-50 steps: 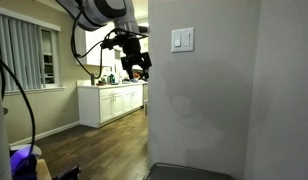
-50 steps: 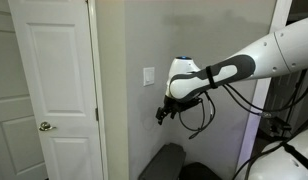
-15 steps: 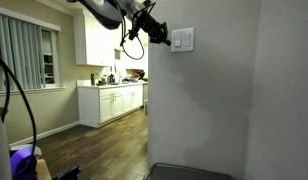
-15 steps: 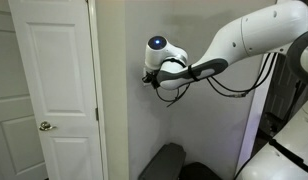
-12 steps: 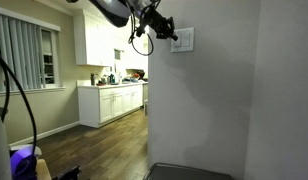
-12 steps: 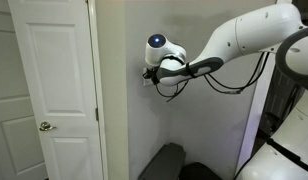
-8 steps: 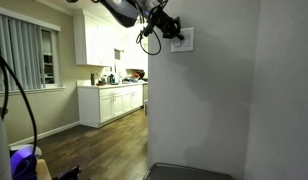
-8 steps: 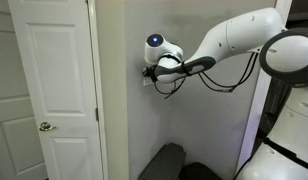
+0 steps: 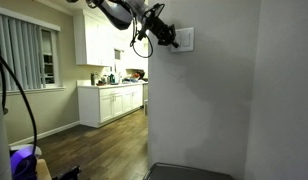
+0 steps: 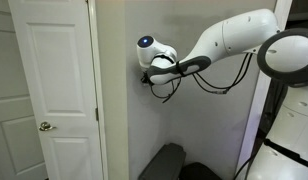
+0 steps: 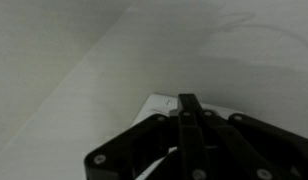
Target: Turn off the left light switch on the wall
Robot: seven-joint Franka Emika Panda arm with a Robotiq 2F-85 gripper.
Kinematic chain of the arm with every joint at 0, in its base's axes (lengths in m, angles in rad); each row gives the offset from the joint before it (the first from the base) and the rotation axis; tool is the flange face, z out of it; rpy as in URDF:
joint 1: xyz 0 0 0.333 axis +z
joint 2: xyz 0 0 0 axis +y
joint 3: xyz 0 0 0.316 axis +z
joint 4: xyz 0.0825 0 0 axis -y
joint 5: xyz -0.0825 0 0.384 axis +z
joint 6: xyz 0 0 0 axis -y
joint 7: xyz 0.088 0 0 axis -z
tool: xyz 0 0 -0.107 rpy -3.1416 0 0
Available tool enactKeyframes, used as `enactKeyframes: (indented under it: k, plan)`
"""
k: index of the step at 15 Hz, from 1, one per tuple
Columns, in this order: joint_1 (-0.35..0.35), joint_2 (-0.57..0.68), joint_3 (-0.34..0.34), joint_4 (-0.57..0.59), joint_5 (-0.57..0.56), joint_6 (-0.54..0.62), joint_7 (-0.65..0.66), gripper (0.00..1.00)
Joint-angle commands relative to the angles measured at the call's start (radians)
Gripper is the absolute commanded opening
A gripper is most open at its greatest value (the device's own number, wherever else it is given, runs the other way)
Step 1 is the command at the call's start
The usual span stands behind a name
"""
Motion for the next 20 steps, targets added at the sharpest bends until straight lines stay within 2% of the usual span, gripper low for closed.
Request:
enactKeyframes:
  k: [1,15,17,19,20]
  plan:
    - [0.028,-0.001,-0.019,0.009,0.032,-0.034,-0.055,0.0]
    - [0.043,-0.027,-0.023,-0.022,-0.083,0.044,0.014,0.0]
    - [0.029,-0.009,-0.034,0.005,-0.14,0.086,0.04,0.0]
    - [0.029,0.0,-0.048,0.013,-0.127,0.097,0.027,0.0]
    - [0.035,0.001,-0.054,0.014,-0.068,0.068,-0.021,0.0]
